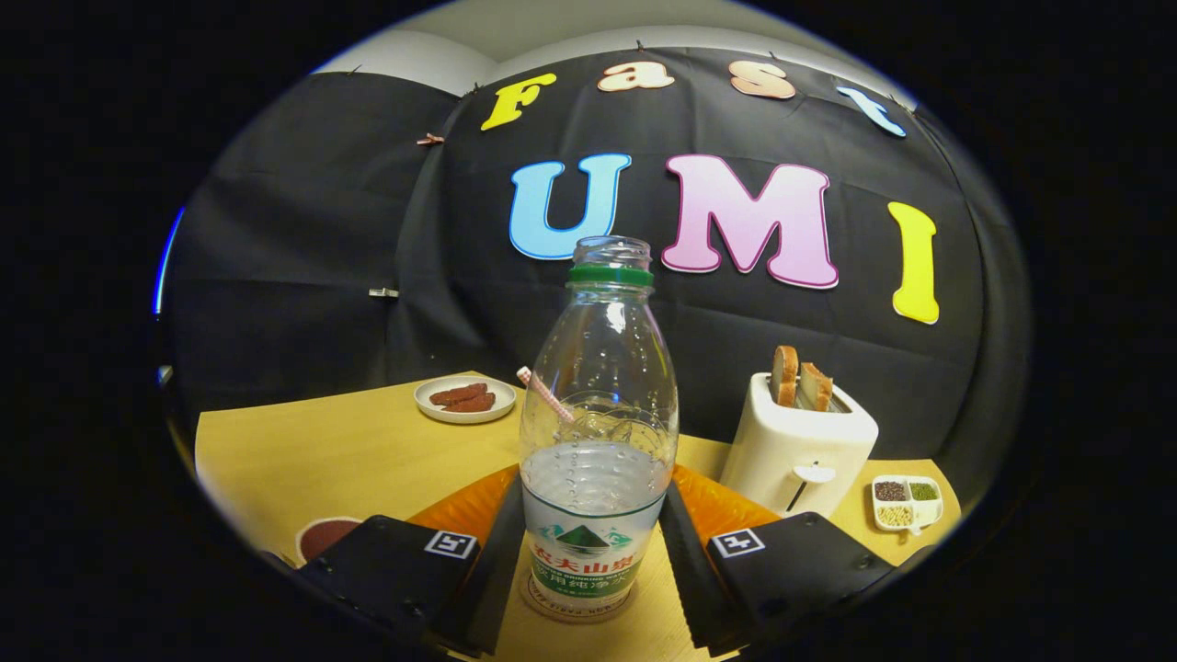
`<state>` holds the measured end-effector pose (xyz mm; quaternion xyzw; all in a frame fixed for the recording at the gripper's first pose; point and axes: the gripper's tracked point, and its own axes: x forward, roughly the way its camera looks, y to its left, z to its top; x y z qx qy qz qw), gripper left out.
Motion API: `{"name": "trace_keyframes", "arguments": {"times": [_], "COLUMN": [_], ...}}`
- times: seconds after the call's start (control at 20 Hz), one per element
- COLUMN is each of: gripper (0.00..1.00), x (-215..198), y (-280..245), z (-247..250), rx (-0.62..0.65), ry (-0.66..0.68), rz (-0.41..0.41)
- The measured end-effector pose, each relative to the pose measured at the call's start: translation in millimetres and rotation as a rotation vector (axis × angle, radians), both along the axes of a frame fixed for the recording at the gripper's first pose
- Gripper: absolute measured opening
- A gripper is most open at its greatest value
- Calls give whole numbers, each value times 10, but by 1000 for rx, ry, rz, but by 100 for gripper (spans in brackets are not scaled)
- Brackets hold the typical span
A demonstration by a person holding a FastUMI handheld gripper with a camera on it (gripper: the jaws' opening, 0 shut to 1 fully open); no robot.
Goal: Take the bottle from table, then pour the juice into the cup, finally place the bottle on the coaster
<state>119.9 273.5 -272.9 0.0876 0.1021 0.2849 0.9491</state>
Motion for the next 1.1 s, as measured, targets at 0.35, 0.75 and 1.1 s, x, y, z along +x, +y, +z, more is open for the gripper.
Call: {"name": "trace_keyframes", "arguments": {"times": [0.35,0.75,1.1], "gripper": [78,87,97], "x": [52,46,-25], "y": [82,136,41], "z": [-190,-265,-154], "rx": [-32,-20,-14], "ry": [-16,-6,8], "rz": [-9,-5,-8]}}
